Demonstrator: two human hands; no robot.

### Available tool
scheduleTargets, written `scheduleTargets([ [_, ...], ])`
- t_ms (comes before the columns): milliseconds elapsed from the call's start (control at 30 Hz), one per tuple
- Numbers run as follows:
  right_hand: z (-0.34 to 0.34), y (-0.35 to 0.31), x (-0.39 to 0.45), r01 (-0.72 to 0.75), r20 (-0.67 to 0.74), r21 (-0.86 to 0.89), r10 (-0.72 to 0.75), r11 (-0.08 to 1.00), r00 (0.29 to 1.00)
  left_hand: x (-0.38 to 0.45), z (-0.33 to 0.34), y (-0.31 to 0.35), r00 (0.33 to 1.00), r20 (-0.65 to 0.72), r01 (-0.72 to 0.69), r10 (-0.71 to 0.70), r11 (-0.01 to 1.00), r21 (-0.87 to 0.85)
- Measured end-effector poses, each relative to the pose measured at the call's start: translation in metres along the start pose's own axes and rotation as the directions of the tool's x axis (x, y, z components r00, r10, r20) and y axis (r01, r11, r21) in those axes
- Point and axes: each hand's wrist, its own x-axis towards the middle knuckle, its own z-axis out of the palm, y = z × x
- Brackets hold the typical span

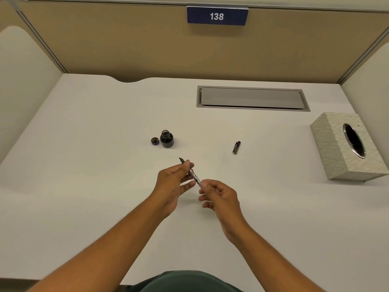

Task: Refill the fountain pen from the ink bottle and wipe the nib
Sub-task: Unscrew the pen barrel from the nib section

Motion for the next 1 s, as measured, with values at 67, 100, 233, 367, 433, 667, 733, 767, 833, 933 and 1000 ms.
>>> scheduleTargets([
  [67, 0.0003, -0.0007, 0.0006, -0.094, 0.069, 0.018, 0.092, 0.995, 0.993, 0.0002, 0.0009, -0.0008, 1.0, 0.004, -0.007, 0.007, 1.0, -0.003],
  [100, -0.0002, 0.0, 0.0012, -0.112, 0.084, -0.004, 0.112, 0.994, 0.99, 0.0003, 0.0013, -0.0016, 1.0, 0.008, -0.011, 0.011, 1.0, -0.005],
  [233, -0.0015, 0.0046, -0.0009, -0.009, 0.035, -0.089, 0.012, 0.996, 0.999, 0.0005, 0.0012, -0.0038, 1.0, 0.014, -0.019, 0.019, 1.0, -0.016],
  [367, -0.0007, 0.003, -0.0011, -0.017, -0.002, -0.06, 0.017, 0.998, 1.0, 0.0014, -0.0003, -0.0049, 1.0, 0.02, -0.016, 0.017, 0.999, -0.042],
  [433, -0.0005, 0.0012, -0.0009, -0.094, 0.031, -0.028, 0.095, 0.995, 0.995, 0.0009, -0.0004, -0.0052, 1.0, 0.018, -0.021, 0.021, 0.999, -0.039],
  [667, -0.0006, 0.0027, -0.0009, 0.013, -0.009, -0.107, -0.014, 0.994, 1.0, -0.0006, -0.0027, -0.0038, 1.0, -0.007, -0.018, 0.018, 0.999, -0.038],
  [733, 0.0008, 0.0023, -0.0012, -0.024, 0.008, -0.059, 0.024, 0.998, 1.0, -0.0015, -0.0032, -0.0034, 1.0, -0.011, -0.016, 0.015, 0.999, -0.038],
  [767, 0.0013, 0.0018, -0.0018, -0.067, 0.035, -0.023, 0.068, 0.998, 0.997, -0.0021, -0.0034, -0.0036, 1.0, -0.012, -0.014, 0.014, 0.999, -0.037],
  [833, 0.0011, 0.0006, -0.0024, -0.146, 0.094, -0.004, 0.146, 0.989, 0.985, -0.0031, -0.0032, -0.0044, 1.0, -0.015, -0.01, 0.009, 0.999, -0.035],
  [933, 0.0004, 0.0011, -0.0035, -0.1, 0.098, -0.072, 0.107, 0.992, 0.989, -0.0034, -0.0031, -0.0049, 1.0, -0.019, -0.007, 0.007, 0.999, -0.037],
  [1000, 0.0003, 0.0021, -0.0038, -0.039, 0.065, -0.088, 0.045, 0.995, 0.997, -0.0031, -0.0034, -0.0043, 1.0, -0.021, -0.008, 0.007, 0.999, -0.048],
])
